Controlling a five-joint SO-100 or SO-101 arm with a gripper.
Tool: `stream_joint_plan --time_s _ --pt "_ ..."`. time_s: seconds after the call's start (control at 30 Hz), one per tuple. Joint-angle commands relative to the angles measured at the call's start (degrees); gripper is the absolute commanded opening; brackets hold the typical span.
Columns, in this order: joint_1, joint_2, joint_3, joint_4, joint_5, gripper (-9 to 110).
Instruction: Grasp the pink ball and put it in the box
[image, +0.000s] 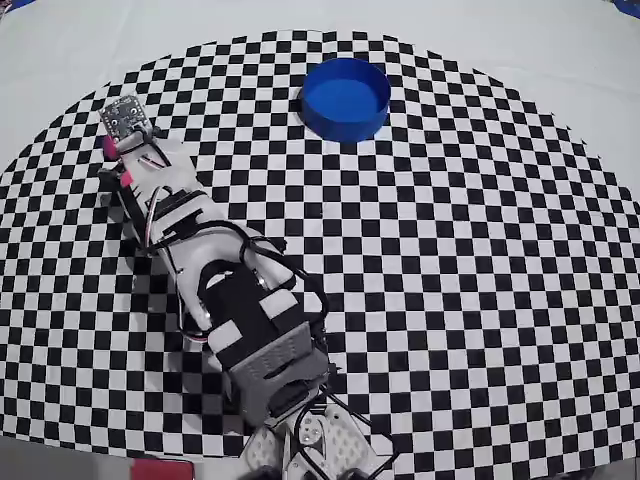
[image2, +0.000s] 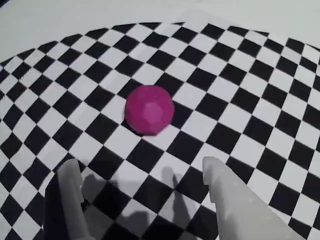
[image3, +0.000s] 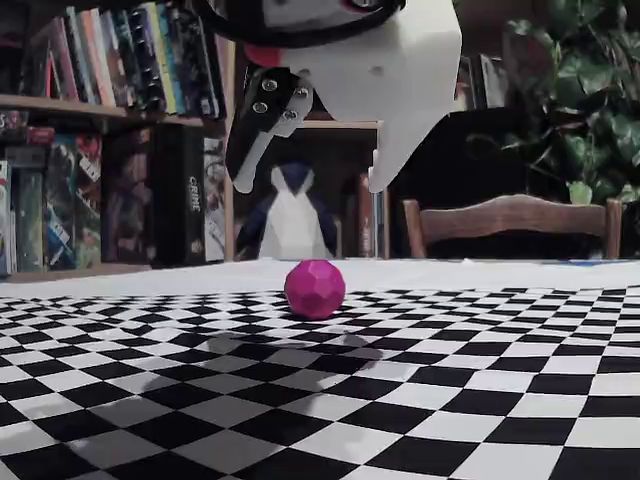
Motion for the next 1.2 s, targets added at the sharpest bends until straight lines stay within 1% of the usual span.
stream_joint_plan --time_s 0.0,0.17,1.17 --pt "0.2 -0.7 -3.9 0.2 -0.6 28" --pt "0.1 -2.8 -6.8 1.9 -0.6 28" --pt "-0.9 -19.1 -22.6 2.0 -0.6 28"
